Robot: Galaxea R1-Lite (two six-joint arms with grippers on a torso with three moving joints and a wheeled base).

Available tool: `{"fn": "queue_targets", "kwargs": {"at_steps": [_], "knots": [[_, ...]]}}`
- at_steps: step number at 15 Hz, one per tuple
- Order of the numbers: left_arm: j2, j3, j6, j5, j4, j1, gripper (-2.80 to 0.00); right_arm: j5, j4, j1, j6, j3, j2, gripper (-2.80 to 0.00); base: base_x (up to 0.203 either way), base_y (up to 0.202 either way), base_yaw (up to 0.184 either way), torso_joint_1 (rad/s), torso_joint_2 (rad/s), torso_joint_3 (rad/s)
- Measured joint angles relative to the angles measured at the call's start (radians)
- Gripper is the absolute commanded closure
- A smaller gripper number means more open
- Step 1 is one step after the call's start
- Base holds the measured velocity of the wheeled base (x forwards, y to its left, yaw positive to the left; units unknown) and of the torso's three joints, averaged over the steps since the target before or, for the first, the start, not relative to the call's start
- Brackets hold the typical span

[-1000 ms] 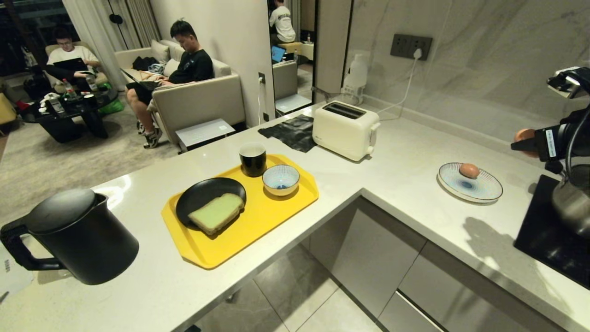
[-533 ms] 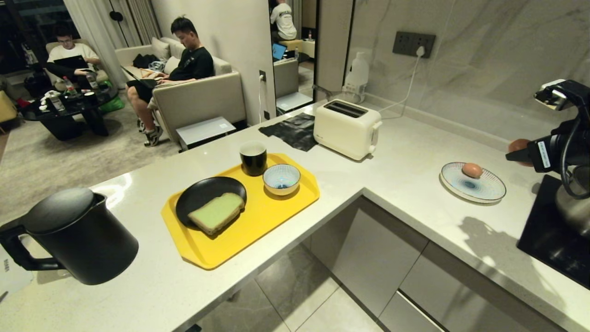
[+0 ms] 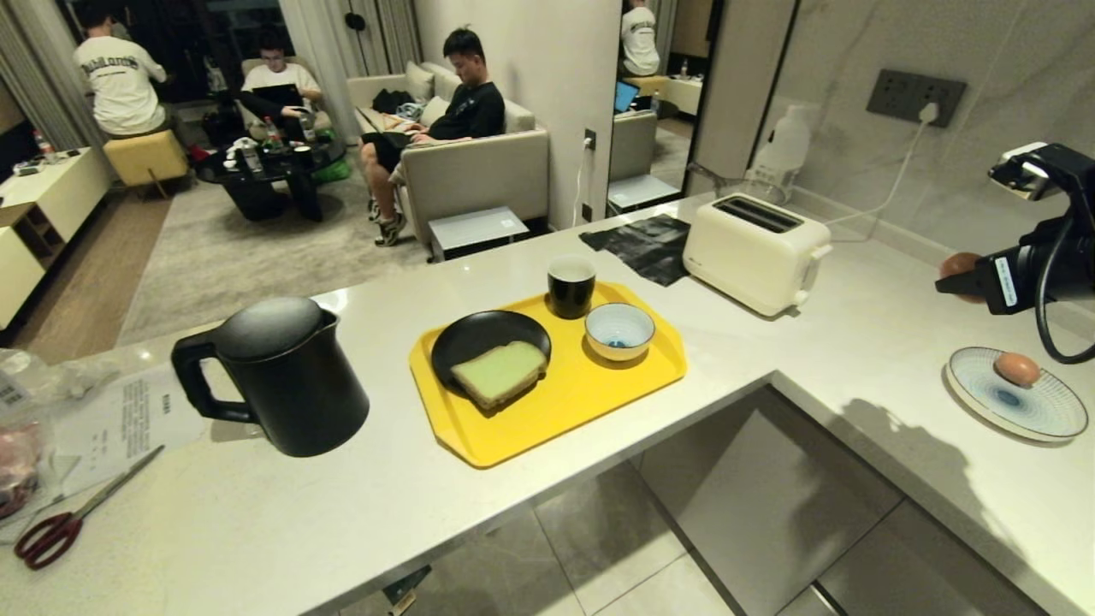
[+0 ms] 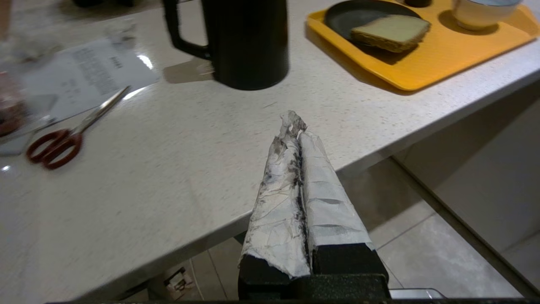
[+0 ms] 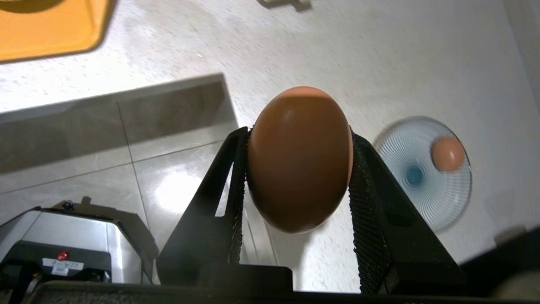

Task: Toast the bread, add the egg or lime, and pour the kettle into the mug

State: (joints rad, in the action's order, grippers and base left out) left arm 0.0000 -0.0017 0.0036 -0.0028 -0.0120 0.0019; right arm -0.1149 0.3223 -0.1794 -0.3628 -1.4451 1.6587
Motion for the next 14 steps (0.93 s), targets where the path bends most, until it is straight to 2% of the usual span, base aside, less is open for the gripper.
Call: {"fn": "queue_targets", "kwargs": {"at_steps": [14], "knots": [[0.000,0.000,0.000,0.000,0.000,-0.001,0.00,0.006,0.001,0.078,-0.001,-0.009,0.005,0.00,0.000,0.000,0.005,0.001,0.00,0.000]]}}
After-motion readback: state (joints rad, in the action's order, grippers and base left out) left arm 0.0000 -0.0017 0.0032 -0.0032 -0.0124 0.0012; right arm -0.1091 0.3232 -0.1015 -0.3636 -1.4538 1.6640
